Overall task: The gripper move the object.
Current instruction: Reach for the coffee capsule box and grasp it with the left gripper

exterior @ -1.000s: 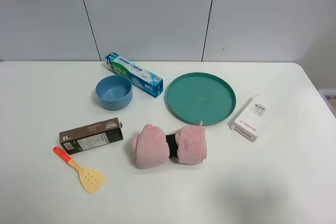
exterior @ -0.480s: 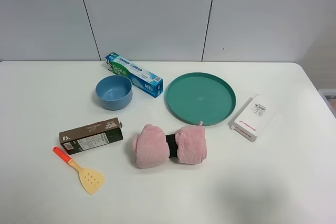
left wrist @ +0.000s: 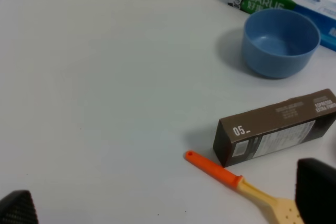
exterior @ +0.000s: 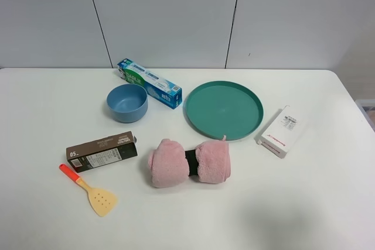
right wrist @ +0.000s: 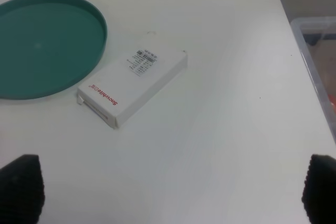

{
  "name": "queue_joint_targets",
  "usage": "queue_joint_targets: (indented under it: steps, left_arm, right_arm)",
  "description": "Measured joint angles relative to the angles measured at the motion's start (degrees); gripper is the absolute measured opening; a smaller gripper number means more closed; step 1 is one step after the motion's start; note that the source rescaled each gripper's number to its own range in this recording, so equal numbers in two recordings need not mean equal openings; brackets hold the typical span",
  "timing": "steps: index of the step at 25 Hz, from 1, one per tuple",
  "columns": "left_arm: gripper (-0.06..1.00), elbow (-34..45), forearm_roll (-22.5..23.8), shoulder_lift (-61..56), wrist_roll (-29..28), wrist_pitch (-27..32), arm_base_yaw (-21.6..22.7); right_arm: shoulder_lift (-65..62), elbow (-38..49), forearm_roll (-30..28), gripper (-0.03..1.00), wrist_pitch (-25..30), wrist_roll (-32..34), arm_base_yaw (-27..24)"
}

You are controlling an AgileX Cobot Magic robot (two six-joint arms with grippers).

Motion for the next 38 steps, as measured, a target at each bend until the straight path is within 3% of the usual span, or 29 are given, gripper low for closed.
queue_joint_targets:
  steps: [11, 15, 20, 29, 35, 38]
  left_arm:
    - [1.00, 0.00, 0.35, 0.00, 0.46, 0.00, 0.00]
    - [1.00, -2.04, -0.32, 3.07, 4.19, 3.13, 0.00]
    - [0.97, -8.23, -1.34, 15.00, 14.29, 8.15, -0.05]
    - [0.97, -15.41, -10.87, 40.01, 29.63, 7.27, -0.10]
    - [0.97, -18.30, -18.38, 53.85, 53.51, 6.34, -0.10]
    - [0.97, -20.10, -20.85, 58.33, 61.20, 4.35, -0.16]
  right_arm:
    - [0.00, 0.00, 0.00, 1.00, 0.00, 0.00, 0.00]
    - [0.00, 0.00, 0.00, 1.00, 0.00, 0.00, 0.00]
    - [0.00, 0.00, 0.00, 1.00, 0.00, 0.00, 0.00]
    - [0.00, 0.00, 0.00, 1.00, 0.00, 0.00, 0.00]
    - [0.00, 0.00, 0.00, 1.00, 0.00, 0.00, 0.00]
    - [0.00, 0.00, 0.00, 1.00, 0.00, 0.00, 0.00]
